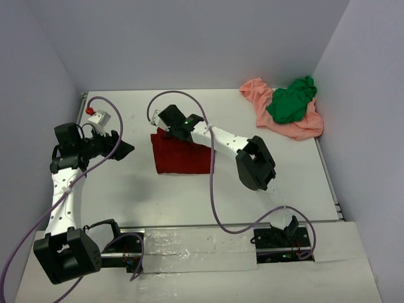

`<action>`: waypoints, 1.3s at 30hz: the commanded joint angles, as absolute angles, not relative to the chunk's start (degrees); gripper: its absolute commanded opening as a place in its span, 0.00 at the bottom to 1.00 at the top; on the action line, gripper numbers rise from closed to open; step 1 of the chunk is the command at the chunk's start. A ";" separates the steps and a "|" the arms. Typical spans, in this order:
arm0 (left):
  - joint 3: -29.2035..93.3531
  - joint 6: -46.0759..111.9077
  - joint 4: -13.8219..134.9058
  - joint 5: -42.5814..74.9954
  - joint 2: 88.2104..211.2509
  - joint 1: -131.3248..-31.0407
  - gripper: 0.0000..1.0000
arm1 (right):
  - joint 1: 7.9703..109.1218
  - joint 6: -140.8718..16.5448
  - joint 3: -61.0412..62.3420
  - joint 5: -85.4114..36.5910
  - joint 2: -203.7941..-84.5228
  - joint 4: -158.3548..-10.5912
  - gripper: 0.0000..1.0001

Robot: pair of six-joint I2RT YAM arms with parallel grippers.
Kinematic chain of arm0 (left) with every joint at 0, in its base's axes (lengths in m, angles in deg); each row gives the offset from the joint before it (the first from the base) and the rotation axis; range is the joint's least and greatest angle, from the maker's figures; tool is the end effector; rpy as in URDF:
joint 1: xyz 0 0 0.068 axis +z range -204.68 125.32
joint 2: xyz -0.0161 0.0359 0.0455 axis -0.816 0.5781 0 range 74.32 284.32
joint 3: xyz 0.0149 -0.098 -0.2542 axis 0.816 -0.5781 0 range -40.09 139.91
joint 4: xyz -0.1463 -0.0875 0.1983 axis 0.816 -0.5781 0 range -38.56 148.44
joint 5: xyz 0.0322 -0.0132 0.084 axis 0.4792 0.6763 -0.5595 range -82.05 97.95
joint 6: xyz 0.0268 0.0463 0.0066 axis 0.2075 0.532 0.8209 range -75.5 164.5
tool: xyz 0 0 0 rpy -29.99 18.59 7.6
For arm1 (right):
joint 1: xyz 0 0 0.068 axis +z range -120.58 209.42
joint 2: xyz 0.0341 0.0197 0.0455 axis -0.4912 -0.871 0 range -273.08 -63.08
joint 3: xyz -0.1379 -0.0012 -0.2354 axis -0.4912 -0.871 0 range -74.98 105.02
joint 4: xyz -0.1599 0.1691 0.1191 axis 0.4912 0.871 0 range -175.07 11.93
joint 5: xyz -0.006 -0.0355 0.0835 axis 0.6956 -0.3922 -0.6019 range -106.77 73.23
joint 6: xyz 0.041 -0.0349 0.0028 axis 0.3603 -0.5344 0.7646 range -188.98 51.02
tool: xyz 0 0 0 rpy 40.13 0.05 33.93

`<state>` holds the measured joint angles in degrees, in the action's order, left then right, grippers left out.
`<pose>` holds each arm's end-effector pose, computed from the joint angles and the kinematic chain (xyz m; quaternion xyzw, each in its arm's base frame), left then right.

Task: Fold and stack the t-shirts
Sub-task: Fold the tshirt

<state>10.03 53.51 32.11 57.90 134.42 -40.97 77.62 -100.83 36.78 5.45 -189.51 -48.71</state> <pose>0.2185 0.0252 0.3017 0.1574 0.8159 -0.2887 0.4756 0.3408 0.3610 0.2388 -0.5457 0.7497 -0.1333 0.3498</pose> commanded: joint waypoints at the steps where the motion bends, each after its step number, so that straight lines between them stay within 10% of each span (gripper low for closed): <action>1: 12.29 54.34 32.33 59.80 134.62 -40.62 0.73 | 76.71 -101.76 39.63 6.17 -190.08 -52.01 0.00; 4: 12.29 54.16 32.51 60.15 135.23 -40.53 0.73 | 75.92 -101.68 39.54 6.69 -191.92 -53.50 0.04; 5: 12.11 54.16 32.60 60.33 135.49 -40.62 0.73 | 75.74 -101.41 39.54 7.92 -193.23 -54.47 0.14; 6: 11.94 54.08 32.95 60.50 135.58 -40.62 0.73 | 75.65 -101.41 39.45 8.71 -193.85 -55.09 0.47; 9: 11.50 54.43 32.78 60.42 135.76 -40.62 0.73 | 75.47 -102.63 35.95 11.44 -194.56 -61.14 0.79; 22: 9.57 54.95 33.04 60.77 135.23 -40.62 0.73 | 77.84 -100.00 27.16 14.42 -190.79 -68.80 0.84; 29: 9.39 54.69 33.13 61.03 134.00 -40.62 0.73 | 77.07 -123.54 17.91 41.58 -194.29 -103.50 0.85; 39: 8.95 54.51 33.04 61.03 132.51 -40.62 0.73 | 69.85 -113.81 14.33 34.83 -185.00 -111.34 0.85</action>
<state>8.90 53.97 32.11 59.23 133.33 -40.97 69.89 -118.91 16.00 35.22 -193.01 -105.80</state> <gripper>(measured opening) 0.734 0.852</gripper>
